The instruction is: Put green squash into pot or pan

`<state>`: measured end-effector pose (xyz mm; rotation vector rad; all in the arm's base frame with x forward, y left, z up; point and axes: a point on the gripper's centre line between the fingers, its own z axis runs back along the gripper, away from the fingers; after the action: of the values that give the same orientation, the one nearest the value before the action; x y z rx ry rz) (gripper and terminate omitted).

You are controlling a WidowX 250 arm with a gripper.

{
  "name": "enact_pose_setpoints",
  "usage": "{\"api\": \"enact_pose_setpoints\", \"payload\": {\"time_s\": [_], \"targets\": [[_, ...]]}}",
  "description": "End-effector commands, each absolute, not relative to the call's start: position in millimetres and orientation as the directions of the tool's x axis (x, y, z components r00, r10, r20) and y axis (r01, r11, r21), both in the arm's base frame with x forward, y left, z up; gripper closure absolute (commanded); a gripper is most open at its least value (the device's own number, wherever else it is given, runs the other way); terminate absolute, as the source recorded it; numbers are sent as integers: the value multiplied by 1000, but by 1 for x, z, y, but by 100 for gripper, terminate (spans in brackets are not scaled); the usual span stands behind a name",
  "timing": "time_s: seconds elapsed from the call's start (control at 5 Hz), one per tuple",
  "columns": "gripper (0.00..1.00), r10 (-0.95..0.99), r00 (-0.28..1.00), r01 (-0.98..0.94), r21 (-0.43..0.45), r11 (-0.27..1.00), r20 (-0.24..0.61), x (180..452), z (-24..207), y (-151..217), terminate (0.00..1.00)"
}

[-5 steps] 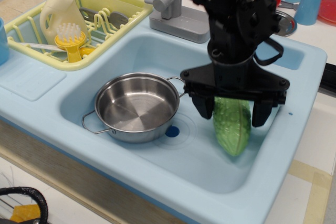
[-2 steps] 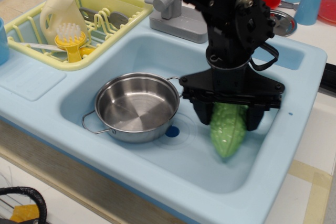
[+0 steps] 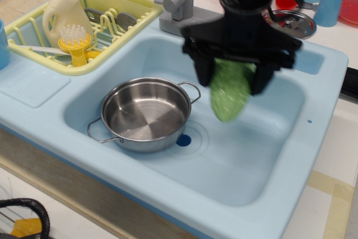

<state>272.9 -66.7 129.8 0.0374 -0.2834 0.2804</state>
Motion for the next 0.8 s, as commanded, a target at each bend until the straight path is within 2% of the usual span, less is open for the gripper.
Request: {"api": "enact_pose_setpoints", "payload": {"time_s": [0.0, 0.2, 0.4, 0.6], "targets": [[100, 309, 890, -323, -14, 946, 336, 275, 144, -28, 0], [100, 326, 878, -340, -23, 940, 351, 270, 137, 1, 0], [100, 338, 880, -353, -16, 935, 334, 261, 133, 10, 0], [0, 331, 891, -343, -16, 939, 312, 253, 130, 16, 0]]}}
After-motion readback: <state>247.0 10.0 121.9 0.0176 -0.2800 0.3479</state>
